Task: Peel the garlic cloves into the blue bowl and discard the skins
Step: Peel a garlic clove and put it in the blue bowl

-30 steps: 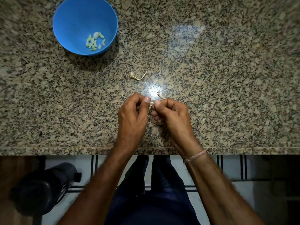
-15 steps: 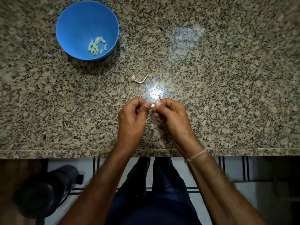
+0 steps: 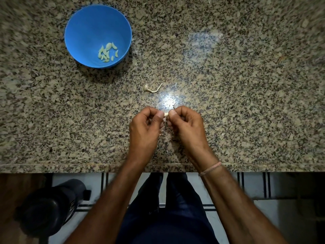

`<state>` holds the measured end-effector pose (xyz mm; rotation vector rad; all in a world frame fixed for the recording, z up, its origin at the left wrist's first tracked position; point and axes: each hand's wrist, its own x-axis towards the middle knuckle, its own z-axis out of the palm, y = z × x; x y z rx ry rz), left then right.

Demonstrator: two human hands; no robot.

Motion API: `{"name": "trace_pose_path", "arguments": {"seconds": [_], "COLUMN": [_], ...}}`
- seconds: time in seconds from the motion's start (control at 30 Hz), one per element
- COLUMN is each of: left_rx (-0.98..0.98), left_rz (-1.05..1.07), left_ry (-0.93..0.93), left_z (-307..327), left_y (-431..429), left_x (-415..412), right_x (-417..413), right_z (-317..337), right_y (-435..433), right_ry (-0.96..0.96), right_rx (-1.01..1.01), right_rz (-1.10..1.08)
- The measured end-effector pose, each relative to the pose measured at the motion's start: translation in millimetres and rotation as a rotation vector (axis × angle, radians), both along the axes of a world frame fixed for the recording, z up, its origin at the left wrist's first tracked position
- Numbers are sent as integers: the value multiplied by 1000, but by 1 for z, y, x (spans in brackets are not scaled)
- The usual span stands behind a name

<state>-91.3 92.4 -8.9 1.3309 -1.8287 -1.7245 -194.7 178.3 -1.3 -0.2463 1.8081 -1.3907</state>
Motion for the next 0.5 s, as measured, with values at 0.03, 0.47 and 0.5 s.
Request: {"name": "trace_pose_path", "arguments": {"seconds": [0.03,0.47,0.5], "left_rx": [-129,165,-121], "left_rz": [-11,64,-19], "left_ry": [-9,-35,-87], "left_z": [-1,6,6], "left_y": [1,3,4], "left_x": [0,-1,-1], "right_x": [-1,3,4], "right_z": [4,-9,-7], "right_y": [-1,6,5], "right_ry": [-172,401,218], "right_rx": [-26,32,36], "right_rz": [-48,44,-10]}}
